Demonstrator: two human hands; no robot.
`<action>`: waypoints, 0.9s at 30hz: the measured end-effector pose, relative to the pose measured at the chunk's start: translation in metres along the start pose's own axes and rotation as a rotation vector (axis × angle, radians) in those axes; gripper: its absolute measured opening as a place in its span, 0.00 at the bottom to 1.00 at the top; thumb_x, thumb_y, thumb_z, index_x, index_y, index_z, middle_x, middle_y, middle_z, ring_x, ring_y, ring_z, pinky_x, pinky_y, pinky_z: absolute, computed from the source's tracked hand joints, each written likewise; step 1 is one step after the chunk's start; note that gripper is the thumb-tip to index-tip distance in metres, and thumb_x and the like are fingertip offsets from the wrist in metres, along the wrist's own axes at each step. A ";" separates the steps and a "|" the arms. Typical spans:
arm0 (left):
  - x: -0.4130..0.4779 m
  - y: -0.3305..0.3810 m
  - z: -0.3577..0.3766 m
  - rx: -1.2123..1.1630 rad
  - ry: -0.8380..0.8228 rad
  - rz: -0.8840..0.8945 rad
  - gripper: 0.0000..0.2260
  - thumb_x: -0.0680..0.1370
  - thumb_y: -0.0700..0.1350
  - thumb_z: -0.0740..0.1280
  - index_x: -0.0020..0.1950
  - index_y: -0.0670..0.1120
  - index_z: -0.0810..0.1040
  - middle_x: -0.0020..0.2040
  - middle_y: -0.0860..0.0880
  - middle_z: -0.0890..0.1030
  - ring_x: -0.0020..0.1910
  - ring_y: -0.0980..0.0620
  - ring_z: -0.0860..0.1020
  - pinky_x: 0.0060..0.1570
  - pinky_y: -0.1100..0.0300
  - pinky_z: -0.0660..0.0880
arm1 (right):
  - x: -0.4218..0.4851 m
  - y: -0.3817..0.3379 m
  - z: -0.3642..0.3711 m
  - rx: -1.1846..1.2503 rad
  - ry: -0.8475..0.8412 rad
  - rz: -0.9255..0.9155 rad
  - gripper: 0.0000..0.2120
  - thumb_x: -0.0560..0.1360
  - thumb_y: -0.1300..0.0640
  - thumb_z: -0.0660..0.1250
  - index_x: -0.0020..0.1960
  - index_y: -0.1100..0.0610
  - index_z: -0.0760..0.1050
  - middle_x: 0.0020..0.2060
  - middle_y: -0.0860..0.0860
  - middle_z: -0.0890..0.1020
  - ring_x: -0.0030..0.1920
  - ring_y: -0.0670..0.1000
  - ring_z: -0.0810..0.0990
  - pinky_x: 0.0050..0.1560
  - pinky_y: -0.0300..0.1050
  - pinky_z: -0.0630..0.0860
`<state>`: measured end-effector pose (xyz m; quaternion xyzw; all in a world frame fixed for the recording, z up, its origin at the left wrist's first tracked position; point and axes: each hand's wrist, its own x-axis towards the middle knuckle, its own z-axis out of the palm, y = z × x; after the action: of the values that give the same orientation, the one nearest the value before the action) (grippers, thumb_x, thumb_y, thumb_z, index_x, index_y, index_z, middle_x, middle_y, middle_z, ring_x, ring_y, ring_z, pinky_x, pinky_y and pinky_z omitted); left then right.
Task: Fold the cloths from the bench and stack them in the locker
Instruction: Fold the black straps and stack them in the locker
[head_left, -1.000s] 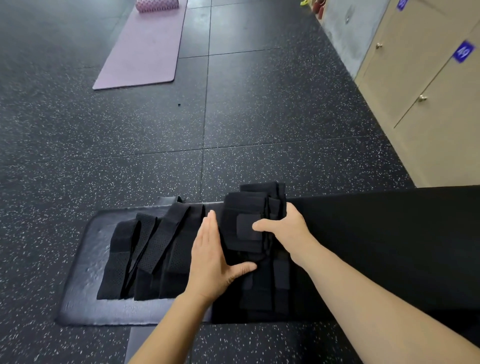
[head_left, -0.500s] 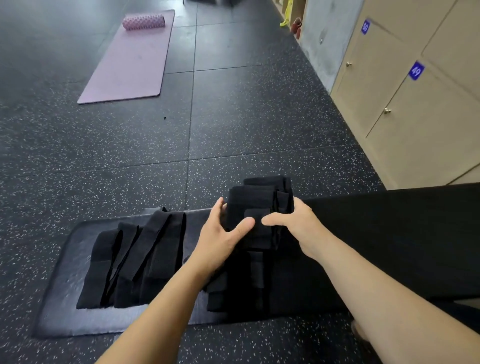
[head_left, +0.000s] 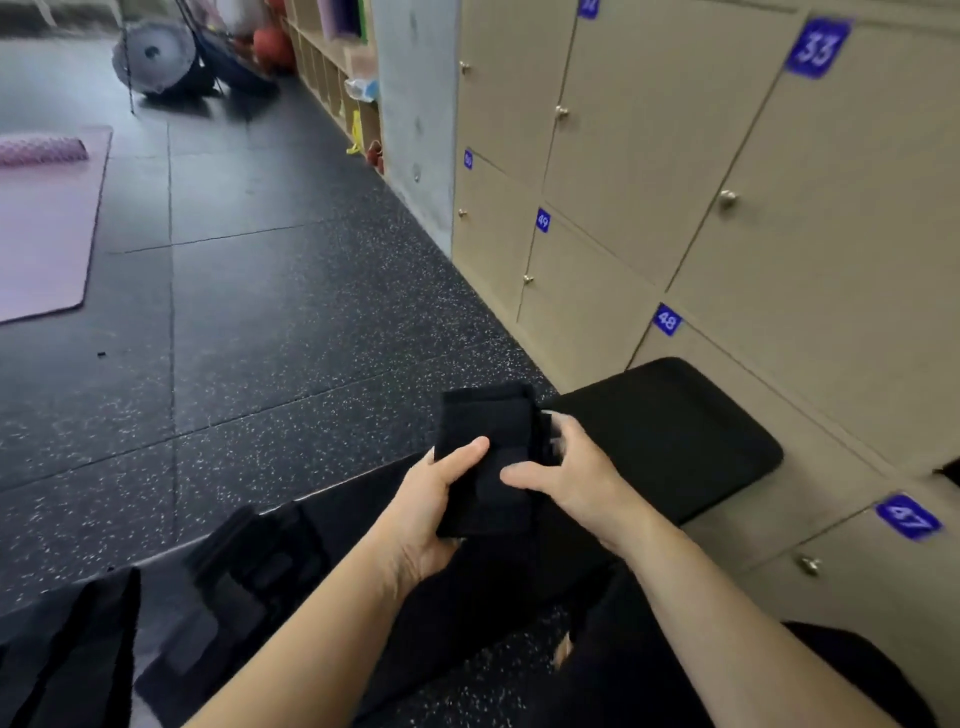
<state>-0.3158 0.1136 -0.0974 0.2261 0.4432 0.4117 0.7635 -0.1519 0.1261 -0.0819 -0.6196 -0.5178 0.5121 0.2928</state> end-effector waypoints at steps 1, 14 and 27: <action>0.004 -0.003 0.015 0.008 -0.010 0.001 0.19 0.76 0.47 0.68 0.64 0.41 0.78 0.55 0.39 0.83 0.47 0.43 0.84 0.41 0.52 0.80 | -0.008 0.003 -0.014 -0.055 0.072 -0.026 0.41 0.63 0.50 0.78 0.72 0.47 0.63 0.61 0.48 0.76 0.61 0.48 0.75 0.65 0.50 0.73; 0.010 -0.062 0.157 0.245 -0.277 -0.212 0.18 0.76 0.45 0.69 0.64 0.39 0.78 0.51 0.37 0.83 0.43 0.40 0.83 0.39 0.49 0.80 | -0.103 0.048 -0.144 -0.605 0.488 -0.227 0.31 0.67 0.45 0.74 0.68 0.43 0.69 0.60 0.39 0.63 0.65 0.42 0.59 0.62 0.37 0.63; 0.004 -0.111 0.218 0.137 -0.278 -0.265 0.25 0.79 0.61 0.59 0.46 0.44 0.87 0.50 0.41 0.85 0.42 0.42 0.85 0.38 0.53 0.79 | -0.129 0.094 -0.199 -0.276 0.725 -0.206 0.05 0.74 0.51 0.68 0.46 0.50 0.74 0.30 0.48 0.74 0.30 0.46 0.70 0.34 0.47 0.71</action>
<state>-0.0789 0.0595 -0.0677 0.2720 0.3865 0.2414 0.8476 0.0749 0.0102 -0.0621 -0.7385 -0.5041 0.1541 0.4204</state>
